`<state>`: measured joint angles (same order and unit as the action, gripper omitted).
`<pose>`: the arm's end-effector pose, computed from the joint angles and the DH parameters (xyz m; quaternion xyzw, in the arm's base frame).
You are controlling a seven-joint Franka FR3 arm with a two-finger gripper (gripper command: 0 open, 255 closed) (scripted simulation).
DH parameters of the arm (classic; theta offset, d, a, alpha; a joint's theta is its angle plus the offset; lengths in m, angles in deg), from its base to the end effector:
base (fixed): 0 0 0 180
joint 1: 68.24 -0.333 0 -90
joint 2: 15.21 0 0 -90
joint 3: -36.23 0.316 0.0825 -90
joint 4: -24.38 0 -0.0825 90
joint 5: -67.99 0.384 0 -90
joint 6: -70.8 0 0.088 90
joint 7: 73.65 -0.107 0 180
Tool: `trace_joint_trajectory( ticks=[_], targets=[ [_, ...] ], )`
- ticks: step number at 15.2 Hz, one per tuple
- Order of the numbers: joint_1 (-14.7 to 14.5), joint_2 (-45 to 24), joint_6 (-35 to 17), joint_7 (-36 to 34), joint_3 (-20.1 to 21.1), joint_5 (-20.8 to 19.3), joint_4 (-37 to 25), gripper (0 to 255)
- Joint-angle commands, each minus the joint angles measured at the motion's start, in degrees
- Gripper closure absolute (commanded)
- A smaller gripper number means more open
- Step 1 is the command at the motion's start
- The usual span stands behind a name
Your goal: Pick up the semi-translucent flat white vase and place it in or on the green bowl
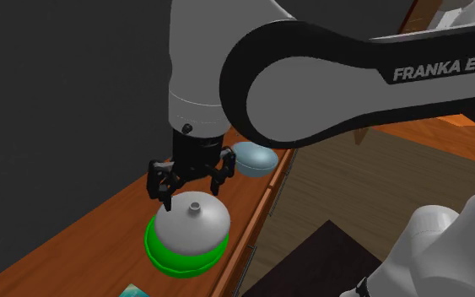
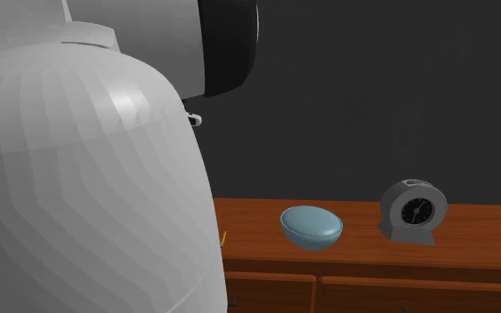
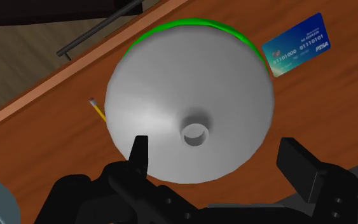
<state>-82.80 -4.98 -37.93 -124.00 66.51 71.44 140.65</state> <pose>0.3527 0.3751 0.5158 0.9980 -0.0603 0.0200 0.0022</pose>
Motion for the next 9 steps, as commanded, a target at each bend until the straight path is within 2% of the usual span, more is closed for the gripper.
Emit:
trace_joint_trajectory(
  ticks=[1, 2, 9],
  targets=[
    [0.1, 0.1, 3.5, 0.1, -0.2, 0.0, -3.3, 0],
    [0.1, 0.2, 5.0, 0.1, -0.3, 0.0, -4.8, 0],
    [0.1, 0.2, 5.0, 0.1, -0.3, 0.0, -4.8, 0]
  ],
)
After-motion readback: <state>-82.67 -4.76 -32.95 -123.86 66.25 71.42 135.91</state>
